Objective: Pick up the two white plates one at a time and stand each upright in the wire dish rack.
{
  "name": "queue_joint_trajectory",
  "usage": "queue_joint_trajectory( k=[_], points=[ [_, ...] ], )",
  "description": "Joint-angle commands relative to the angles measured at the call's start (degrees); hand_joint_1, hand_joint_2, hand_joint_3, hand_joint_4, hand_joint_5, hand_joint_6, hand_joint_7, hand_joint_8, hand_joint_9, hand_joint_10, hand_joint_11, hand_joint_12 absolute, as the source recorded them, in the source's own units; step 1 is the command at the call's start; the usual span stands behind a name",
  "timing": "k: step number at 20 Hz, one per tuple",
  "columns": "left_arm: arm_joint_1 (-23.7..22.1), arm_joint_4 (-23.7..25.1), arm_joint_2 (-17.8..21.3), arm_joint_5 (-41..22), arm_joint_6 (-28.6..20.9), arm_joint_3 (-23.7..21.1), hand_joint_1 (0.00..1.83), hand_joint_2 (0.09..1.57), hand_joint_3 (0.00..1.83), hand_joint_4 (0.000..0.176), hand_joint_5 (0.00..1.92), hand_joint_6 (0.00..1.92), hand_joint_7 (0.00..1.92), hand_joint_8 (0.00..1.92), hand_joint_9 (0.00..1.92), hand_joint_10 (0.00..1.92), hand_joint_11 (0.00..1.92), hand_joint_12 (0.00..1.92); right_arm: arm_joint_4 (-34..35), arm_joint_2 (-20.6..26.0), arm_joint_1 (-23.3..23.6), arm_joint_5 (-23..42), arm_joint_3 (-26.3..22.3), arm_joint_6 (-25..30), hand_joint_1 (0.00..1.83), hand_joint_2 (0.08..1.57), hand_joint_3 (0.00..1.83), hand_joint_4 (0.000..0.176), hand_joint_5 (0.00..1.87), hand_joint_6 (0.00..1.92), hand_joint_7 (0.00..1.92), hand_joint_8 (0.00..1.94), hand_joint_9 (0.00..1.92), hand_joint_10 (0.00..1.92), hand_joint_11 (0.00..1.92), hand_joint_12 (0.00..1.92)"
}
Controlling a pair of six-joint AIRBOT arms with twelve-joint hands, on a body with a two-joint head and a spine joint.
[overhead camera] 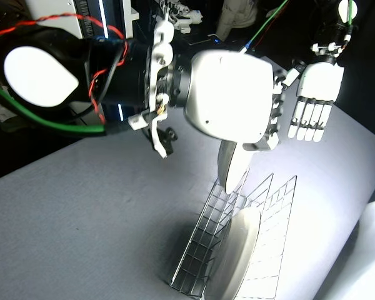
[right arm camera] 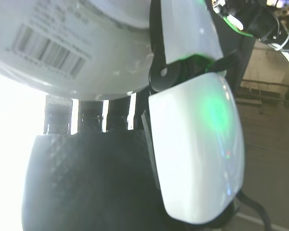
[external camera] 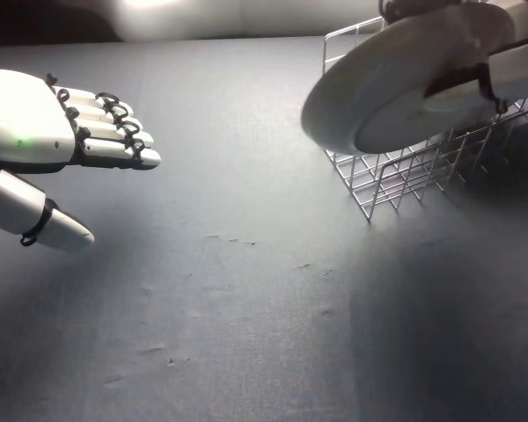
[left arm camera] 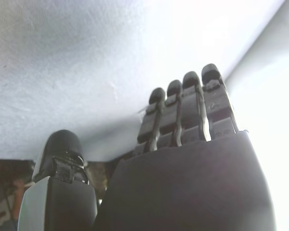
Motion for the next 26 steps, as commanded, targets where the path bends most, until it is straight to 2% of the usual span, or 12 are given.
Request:
queue_joint_trajectory(
  k=[1,7,10,11,16,18,20,23,26],
  points=[
    [-0.26,-2.82,0.36,-0.82,0.14,-0.19,0.0,1.18,0.0,0.0,0.0,0.0,0.0,0.0,0.0,0.0,0.0,0.0,1.81,0.39,0.19,8.3,0.54,0.68,1.39,1.07,0.0,0.0,0.96,1.0,1.11,0.76,1.04,0.94,0.88,1.02],
    [1.15,-1.36,0.39,-4.09,0.01,-2.86,0.0,1.19,0.0,0.0,0.0,0.0,0.0,0.0,0.0,0.0,0.0,0.0,1.35,-1.47,-3.11,9.05,4.55,-0.13,1.39,1.07,0.0,0.0,0.98,1.0,1.11,0.76,1.01,0.96,0.87,1.03],
    [1.47,-0.32,0.39,-5.11,-0.17,-3.57,0.0,1.18,0.0,0.0,0.0,0.0,0.0,0.0,0.0,0.0,0.0,0.0,0.4,-3.44,-3.74,9.09,7.64,-0.15,1.39,1.07,0.0,0.0,0.97,1.0,1.12,0.76,1.01,0.96,0.86,1.03],
    [1.52,0.54,0.51,-6.06,-0.17,-5.02,0.0,1.18,0.0,0.0,0.0,0.0,0.0,0.0,0.0,0.0,0.0,0.0,-0.03,-5.06,-4.71,9.08,9.69,-0.19,1.39,1.07,0.0,0.0,0.97,1.0,1.12,0.76,1.01,0.97,0.86,1.03],
    [1.56,0.79,0.58,-5.65,-0.2,-5.42,0.0,1.18,0.0,0.0,0.0,0.0,0.0,0.0,0.0,0.0,0.0,0.0,-1.04,-6.17,-7.11,9.47,10.98,-0.5,1.39,1.07,0.0,0.0,0.95,1.02,1.11,0.77,1.03,0.97,0.87,1.04],
    [1.56,0.47,0.57,-3.9,-0.48,-5.36,0.0,1.18,0.0,0.0,0.0,0.0,0.0,0.0,0.0,0.0,0.0,0.0,-1.29,-6.64,-8.09,9.54,11.92,-0.73,1.39,1.07,0.0,0.0,0.95,1.01,1.11,0.78,1.03,0.97,0.86,1.04],
    [2.05,-2.88,0.57,-2.59,-0.47,-5.02,0.0,1.17,0.0,0.0,0.0,0.0,0.0,0.0,0.0,0.0,0.0,0.0,-2.55,-7.13,-8.96,9.53,13.1,-0.97,1.39,1.06,0.0,0.0,0.98,0.99,1.14,0.67,1.05,0.94,0.87,1.02],
    [1.92,-4.16,0.54,-3.18,-0.48,-4.78,0.0,1.17,0.0,0.0,0.0,0.0,0.0,0.0,0.0,0.0,0.0,0.0,-4.31,-7.5,-9.49,8.29,14.16,-0.98,1.37,1.12,0.0,0.0,0.85,1.16,0.99,0.9,0.95,1.11,0.79,1.04],
    [1.52,-4.96,0.53,-1.73,-0.59,-5.12,0.0,1.19,0.0,0.0,0.0,0.0,0.0,0.0,0.0,0.0,0.0,0.0,-5.95,-7.5,-9.69,8.24,14.48,-0.98,1.37,1.14,0.0,0.0,0.82,1.23,0.95,0.96,0.9,1.19,0.76,1.02]
  ],
)
